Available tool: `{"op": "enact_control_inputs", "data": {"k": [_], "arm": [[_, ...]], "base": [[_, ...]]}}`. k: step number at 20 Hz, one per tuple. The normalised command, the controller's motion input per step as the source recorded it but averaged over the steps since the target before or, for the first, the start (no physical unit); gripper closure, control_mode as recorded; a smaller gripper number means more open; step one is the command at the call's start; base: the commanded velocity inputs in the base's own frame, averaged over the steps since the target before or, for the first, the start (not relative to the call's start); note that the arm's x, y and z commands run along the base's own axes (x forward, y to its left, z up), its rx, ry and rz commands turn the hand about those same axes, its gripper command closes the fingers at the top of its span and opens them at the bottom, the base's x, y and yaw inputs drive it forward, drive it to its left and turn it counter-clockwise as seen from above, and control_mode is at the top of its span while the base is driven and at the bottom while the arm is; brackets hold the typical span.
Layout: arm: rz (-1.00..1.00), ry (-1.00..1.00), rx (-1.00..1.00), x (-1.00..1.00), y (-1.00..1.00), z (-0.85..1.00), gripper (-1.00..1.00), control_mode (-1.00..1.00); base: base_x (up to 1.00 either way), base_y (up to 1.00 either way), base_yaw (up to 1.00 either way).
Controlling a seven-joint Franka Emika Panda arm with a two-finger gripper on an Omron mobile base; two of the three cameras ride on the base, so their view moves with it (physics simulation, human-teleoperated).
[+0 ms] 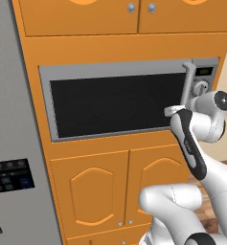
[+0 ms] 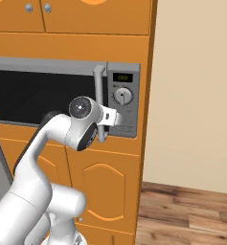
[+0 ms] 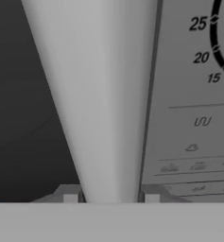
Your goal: Place the sponge inside the microwave to prepare for sanitizing.
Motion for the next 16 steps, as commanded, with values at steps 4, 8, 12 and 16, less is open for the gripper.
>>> {"op": "enact_control_inputs", "data": {"k": [4,8,12,16], "arm": [[0.0,0.0,0.0,-0.01,0.0,0.0,1.0,-1.0],[0.0,0.0,-0.01,-0.54,0.01,0.0,1.0,-1.0],[-0.08,0.0,-0.13,-0.67,0.33,0.01,1.0,-1.0],[-0.2,0.0,-0.11,-0.67,0.46,0.0,1.0,-1.0]], "base": [[0.0,0.0,0.0],[0.0,0.0,0.0],[0.0,0.0,0.0],[0.0,0.0,0.0]]}}
